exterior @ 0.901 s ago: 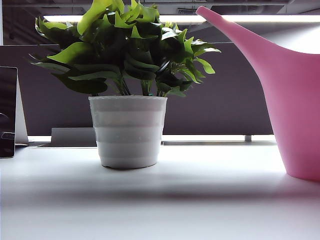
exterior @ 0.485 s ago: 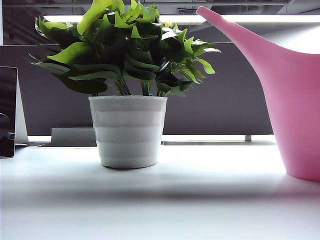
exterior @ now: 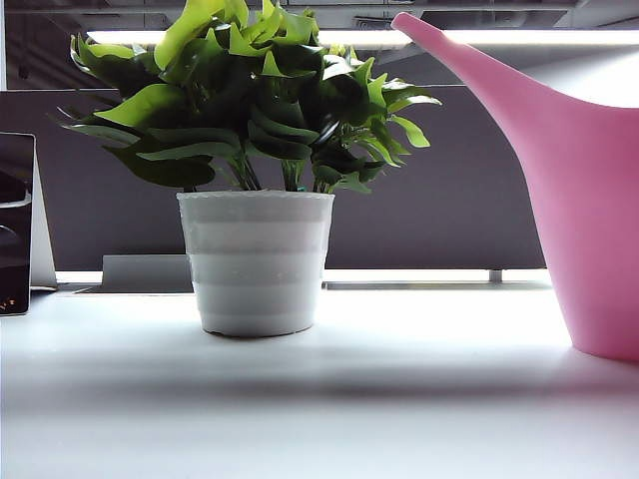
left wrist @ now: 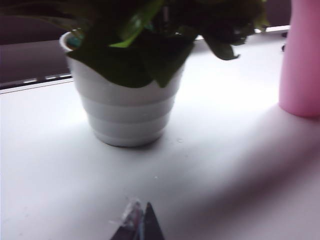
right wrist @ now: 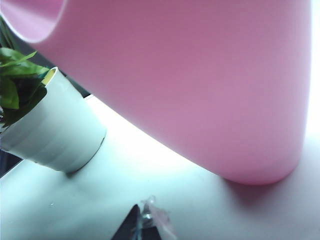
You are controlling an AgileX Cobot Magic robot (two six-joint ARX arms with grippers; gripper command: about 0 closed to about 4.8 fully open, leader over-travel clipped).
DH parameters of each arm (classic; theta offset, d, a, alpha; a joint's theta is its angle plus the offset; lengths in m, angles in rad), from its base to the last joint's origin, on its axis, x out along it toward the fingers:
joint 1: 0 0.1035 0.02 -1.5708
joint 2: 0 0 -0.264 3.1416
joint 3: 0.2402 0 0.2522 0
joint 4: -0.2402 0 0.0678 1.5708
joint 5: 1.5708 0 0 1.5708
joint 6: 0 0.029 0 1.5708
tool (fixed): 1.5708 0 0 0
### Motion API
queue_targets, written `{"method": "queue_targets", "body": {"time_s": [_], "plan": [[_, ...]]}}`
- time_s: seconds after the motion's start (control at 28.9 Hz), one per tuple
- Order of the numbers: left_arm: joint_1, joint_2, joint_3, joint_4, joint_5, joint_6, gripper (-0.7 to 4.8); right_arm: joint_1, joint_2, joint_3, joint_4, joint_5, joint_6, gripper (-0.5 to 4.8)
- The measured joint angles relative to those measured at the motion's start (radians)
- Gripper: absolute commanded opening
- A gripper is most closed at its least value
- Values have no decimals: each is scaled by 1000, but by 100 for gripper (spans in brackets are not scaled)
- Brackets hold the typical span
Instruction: Pick up the watering can from the table, water the potted plant, and put the can back.
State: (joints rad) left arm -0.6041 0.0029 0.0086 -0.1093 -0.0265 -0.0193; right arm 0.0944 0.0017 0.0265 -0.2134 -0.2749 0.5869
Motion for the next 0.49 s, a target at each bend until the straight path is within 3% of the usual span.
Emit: {"method": "queue_targets", "body": {"time_s": [0.17, 0.24, 0.45, 0.49], "plan": [[-40, 0, 0, 0, 0, 0, -5, 2, 0, 127, -264, 228, -6, -9], [-53, 0, 0, 0, 0, 0, -5, 2, 0, 157, -288, 327, -32, -9], [-109, 0, 0, 0, 0, 0, -5, 2, 0, 265, -238, 410, -140, -2], [-114, 0, 0, 0, 0, 0, -5, 3, 1, 299, -282, 410, -149, 57]]}}
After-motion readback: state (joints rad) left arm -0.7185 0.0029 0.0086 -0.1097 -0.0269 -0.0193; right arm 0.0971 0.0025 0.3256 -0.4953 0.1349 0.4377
